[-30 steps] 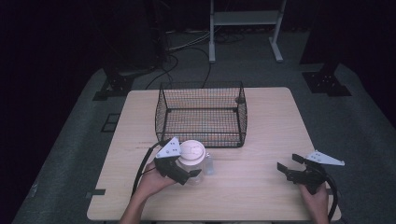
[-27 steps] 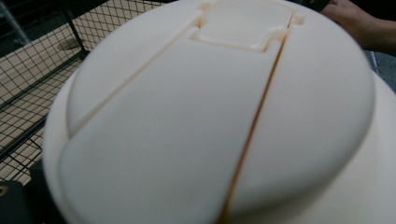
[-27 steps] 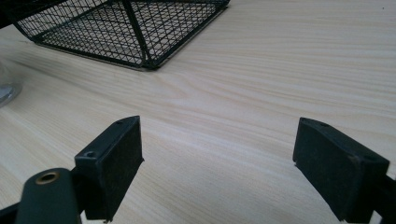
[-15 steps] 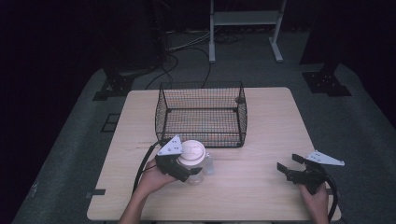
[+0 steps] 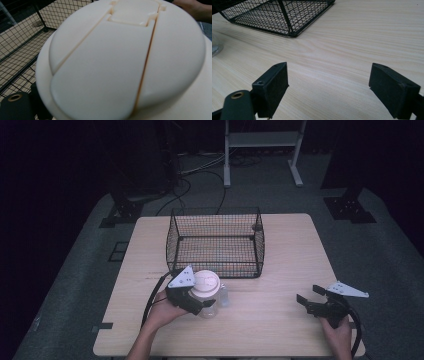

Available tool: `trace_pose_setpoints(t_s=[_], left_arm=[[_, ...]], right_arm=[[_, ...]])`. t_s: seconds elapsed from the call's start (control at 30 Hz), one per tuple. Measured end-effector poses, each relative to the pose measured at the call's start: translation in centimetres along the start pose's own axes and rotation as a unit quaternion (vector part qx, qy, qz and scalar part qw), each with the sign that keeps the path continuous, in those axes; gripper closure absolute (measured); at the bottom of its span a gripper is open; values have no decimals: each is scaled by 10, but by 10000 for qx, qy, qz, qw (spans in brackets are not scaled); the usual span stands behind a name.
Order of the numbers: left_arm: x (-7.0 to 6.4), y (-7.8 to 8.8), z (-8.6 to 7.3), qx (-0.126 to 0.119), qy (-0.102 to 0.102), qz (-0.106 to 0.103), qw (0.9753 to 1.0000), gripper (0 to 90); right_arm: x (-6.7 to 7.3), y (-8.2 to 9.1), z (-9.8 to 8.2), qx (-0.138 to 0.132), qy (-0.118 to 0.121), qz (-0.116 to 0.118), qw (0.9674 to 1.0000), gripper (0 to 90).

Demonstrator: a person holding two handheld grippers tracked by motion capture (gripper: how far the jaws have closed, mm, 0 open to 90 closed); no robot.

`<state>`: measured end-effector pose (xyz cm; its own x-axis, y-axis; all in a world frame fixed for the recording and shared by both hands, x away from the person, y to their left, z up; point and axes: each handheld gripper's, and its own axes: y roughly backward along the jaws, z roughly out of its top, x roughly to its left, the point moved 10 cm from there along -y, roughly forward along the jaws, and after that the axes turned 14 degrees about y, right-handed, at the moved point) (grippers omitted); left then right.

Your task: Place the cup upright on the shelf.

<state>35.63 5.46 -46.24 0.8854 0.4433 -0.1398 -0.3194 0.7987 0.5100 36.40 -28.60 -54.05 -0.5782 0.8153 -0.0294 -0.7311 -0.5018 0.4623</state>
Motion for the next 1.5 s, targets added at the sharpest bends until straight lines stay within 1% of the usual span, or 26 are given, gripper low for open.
trace_pose_setpoints(t_s=[0.1, 0.2, 0.23, 0.27, 0.3, 0.43, 0.47, 0.57, 0.87, 1.03, 1.2, 1.5], left_arm=[[-1, 0, 0, -3, -23, -3, 10000, 90], [-1, -1, 1, 1, 2, -46, 10000, 96], [-1, -1, 1, 1, 2, -46, 10000, 119], [-3, -1, 1, -25, -5, -133, 9999, 151], [-3, -1, 1, -35, 9, -130, 9999, 151], [-6, -2, 1, -12, -67, -156, 9999, 150], [-7, -3, 2, 28, -124, -146, 9998, 151], [-6, -3, 2, 11, -69, -157, 9999, 151], [-5, -2, 3, -30, -4, -218, 9998, 153], [-6, 1, 10, -123, 9, -271, 9996, 153], [-8, 6, 20, -221, -3, -332, 9992, 153], [-7, 8, 42, -134, -169, -376, 9991, 153]], right_arm=[[0, 0, 0, -1, 0, 1, 10000, 148], [0, 0, 0, 1, 2, -1, 10000, 148], [0, 0, 0, -1, 3, -2, 10000, 148], [0, 0, 0, 0, 2, -1, 10000, 148], [0, 0, 0, 0, 2, -1, 10000, 148], [0, 0, 0, 2, 3, 0, 10000, 148], [0, 0, 0, 0, 3, -2, 10000, 148], [0, 0, 0, 4, 1, -3, 10000, 148], [0, 0, 0, 3, 3, 0, 10000, 148], [0, 0, 0, 6, 2, -3, 10000, 148], [0, 0, 0, 5, 3, -4, 10000, 147], [0, 0, 0, -1, 5, -1, 10000, 148]])
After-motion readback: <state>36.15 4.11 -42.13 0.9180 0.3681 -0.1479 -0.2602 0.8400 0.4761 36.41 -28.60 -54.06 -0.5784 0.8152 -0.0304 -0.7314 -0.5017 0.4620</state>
